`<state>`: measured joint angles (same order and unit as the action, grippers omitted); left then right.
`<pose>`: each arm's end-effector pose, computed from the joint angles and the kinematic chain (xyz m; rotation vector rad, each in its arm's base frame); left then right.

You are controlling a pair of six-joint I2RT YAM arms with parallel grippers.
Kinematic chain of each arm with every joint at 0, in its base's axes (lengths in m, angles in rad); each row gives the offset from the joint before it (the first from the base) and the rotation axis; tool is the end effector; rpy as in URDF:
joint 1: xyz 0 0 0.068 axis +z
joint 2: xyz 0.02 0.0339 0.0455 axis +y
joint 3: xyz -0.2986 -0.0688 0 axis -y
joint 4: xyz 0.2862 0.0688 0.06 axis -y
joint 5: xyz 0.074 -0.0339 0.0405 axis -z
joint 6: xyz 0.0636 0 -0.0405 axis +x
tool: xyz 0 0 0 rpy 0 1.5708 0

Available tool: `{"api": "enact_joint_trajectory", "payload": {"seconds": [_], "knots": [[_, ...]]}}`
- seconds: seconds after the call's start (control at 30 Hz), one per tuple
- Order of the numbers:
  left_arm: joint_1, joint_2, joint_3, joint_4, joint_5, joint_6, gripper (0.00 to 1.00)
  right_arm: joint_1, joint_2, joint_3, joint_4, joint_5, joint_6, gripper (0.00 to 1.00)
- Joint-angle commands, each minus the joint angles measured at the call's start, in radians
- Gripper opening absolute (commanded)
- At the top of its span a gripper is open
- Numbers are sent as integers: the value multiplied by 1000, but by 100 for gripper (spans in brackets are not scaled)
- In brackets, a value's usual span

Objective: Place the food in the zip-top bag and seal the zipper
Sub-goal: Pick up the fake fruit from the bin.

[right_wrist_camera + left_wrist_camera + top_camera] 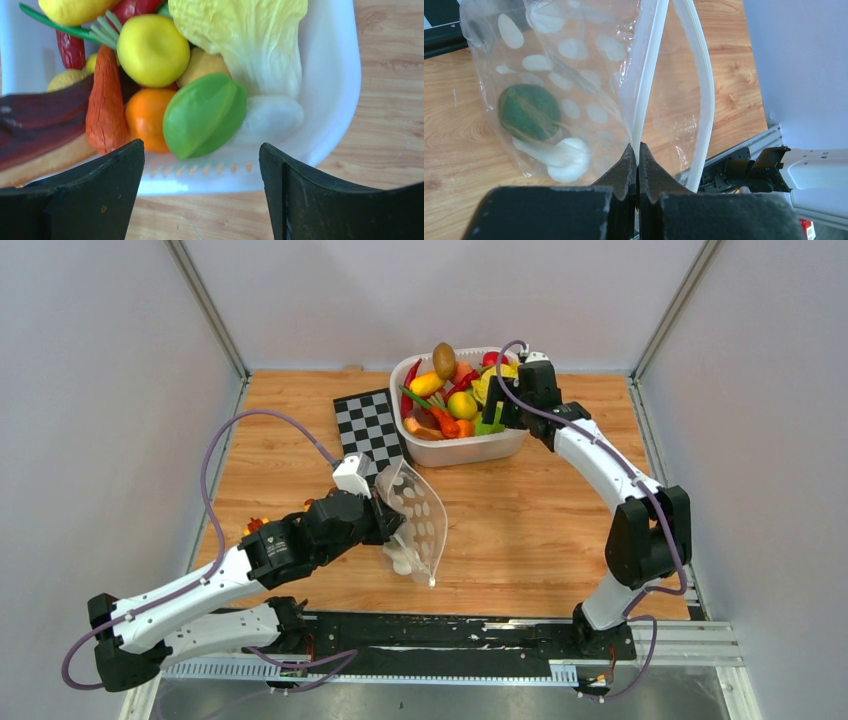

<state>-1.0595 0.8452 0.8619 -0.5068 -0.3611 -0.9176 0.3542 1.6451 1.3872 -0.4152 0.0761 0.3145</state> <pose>0.1296 -0.1851 0.3388 -0.0816 2.1384 -0.8523 0.4159 0.1486 0.3106 -0.0034 2.2561 0.2754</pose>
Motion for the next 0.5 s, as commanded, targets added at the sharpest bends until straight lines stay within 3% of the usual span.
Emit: {"api": "enact_joint_trajectory", "payload": {"seconds": [0.0,0.23,0.47], "knots": [[2,-26,-10,11,-2,6,0,-19,79,129,1,-44,33,85],[2,-37,-21,15,3,2,0,-21,264,273,-95,-16,48,84],[0,-47,-30,17,-5,-8,0,-20,297,254,-66,-32,56,84]]}}
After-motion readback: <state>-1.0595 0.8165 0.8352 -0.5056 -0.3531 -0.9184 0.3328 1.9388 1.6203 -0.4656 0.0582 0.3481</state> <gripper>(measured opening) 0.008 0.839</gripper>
